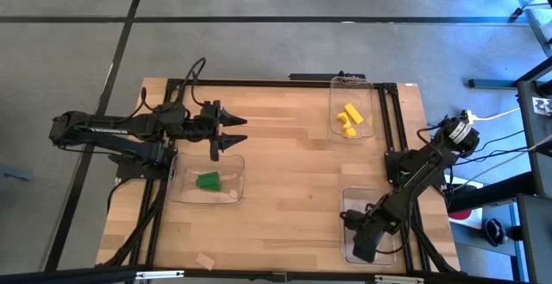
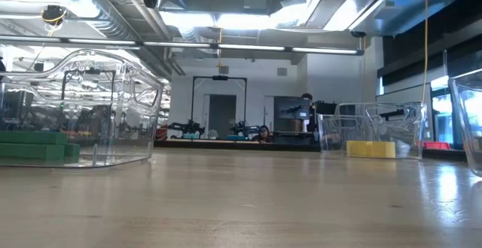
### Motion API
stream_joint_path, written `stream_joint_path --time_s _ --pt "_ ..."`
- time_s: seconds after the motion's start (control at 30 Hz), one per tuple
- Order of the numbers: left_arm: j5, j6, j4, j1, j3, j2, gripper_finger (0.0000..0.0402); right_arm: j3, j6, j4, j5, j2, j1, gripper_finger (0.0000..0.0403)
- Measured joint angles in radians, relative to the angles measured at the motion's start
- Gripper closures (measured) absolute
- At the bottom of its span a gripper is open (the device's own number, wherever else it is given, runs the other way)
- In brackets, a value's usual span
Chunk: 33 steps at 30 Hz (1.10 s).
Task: Sort & place blocks by color
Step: Put the brown block into the bottom right transparent bin
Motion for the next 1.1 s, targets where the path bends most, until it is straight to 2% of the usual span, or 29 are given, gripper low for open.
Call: stream_joint_path --time_s 0.17,0.27,0.37,0.47,0.6,0.7,0.8,0.9,1.0,1.1 --pt "0.000 0.000 0.000 0.000 0.000 0.000 0.0141 0.030 -0.064 -0.013 -0.038 -0.018 -0.004 0.0136" --pt "0.000 -0.001 0.015 0.000 -0.001 0.000 0.0141 0.060 -0.119 -0.084 -0.076 -0.081 -0.004 0.0131" --pt "0.006 -0.002 0.054 0.000 -0.001 0.000 0.0141 0.083 -0.152 -0.159 -0.031 -0.176 -0.003 0.0133" --pt "0.008 -0.002 0.097 0.000 -0.001 0.000 0.0141 0.094 -0.169 -0.151 0.115 -0.287 -0.030 0.0134" --pt "0.008 -0.002 0.126 0.000 -0.001 0.000 0.0141 0.095 -0.222 -0.115 0.431 -0.403 -0.115 0.0134" --pt "0.008 -0.003 0.129 0.000 -0.001 0.000 0.0141 0.095 -0.347 -0.090 0.647 -0.449 -0.211 0.0135" --pt "0.008 -0.011 0.129 -0.002 -0.001 0.000 0.0141 0.095 -0.515 -0.011 0.767 -0.466 -0.328 0.0135" --pt "0.008 -0.027 0.129 -0.002 -0.001 0.000 0.0141 0.084 -0.711 0.161 0.745 -0.465 -0.450 0.0135" --pt "0.008 -0.027 0.128 -0.002 -0.001 0.000 0.0141 0.032 -0.867 0.404 0.610 -0.459 -0.563 0.0135" --pt "0.008 -0.022 0.127 -0.002 -0.001 0.000 0.0141 -0.050 -0.929 0.640 0.461 -0.458 -0.663 0.0135"
